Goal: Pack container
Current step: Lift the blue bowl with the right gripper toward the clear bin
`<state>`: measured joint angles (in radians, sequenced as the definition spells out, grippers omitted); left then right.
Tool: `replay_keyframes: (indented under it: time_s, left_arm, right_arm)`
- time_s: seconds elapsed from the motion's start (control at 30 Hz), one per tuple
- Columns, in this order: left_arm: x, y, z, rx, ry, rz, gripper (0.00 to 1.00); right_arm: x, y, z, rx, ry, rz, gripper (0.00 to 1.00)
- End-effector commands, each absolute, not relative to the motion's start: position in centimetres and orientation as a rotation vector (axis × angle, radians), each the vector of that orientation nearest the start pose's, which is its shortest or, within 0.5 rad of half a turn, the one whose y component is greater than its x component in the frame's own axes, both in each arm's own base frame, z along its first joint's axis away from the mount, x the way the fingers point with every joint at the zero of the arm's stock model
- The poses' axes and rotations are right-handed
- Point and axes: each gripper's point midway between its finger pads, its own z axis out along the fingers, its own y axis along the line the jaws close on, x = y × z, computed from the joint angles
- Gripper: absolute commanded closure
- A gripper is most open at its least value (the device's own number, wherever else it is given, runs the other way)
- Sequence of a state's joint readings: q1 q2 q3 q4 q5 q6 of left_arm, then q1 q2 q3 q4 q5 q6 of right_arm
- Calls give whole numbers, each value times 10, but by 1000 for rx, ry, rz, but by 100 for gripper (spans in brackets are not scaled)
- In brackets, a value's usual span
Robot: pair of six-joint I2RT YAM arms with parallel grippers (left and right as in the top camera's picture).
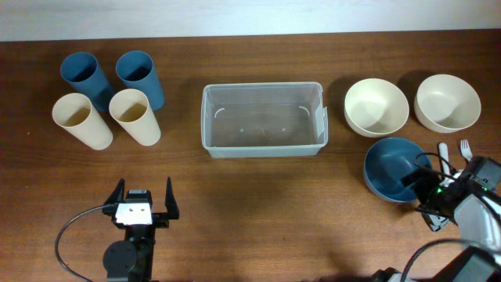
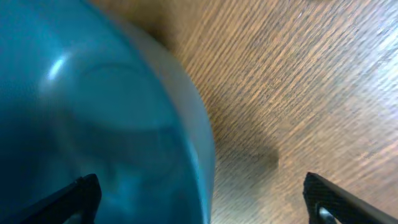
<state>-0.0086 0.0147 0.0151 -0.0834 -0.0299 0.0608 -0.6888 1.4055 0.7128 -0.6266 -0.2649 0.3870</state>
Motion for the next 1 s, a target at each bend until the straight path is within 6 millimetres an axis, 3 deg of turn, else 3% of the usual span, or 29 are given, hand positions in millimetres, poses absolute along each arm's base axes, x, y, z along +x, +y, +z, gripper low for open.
replay_keyframes:
  time_s: [0.0, 0.07, 0.3, 0.5, 0.8, 0.97]
  left_arm:
    - [246, 1, 156, 55, 1652, 63, 1]
    - [246, 1, 156, 55, 1652, 63, 0]
    - [246, 1, 156, 55, 1652, 63, 1]
    - [246, 1, 156, 55, 1652, 63, 0]
    - [246, 1, 156, 55, 1652, 63, 0]
    - [246, 1, 156, 55, 1652, 63, 1]
  right_arm:
    - [230, -130, 18, 1424, 2492, 349, 9]
    - [230, -129, 16, 1429, 2497, 355, 14]
    - [230, -129, 16, 1429, 2496, 355, 15]
    - [231, -130, 17, 1424, 2492, 353, 47]
    - [232, -131, 17, 1424, 2488, 352, 84]
    - [229, -129, 17, 1439, 2498, 358, 96]
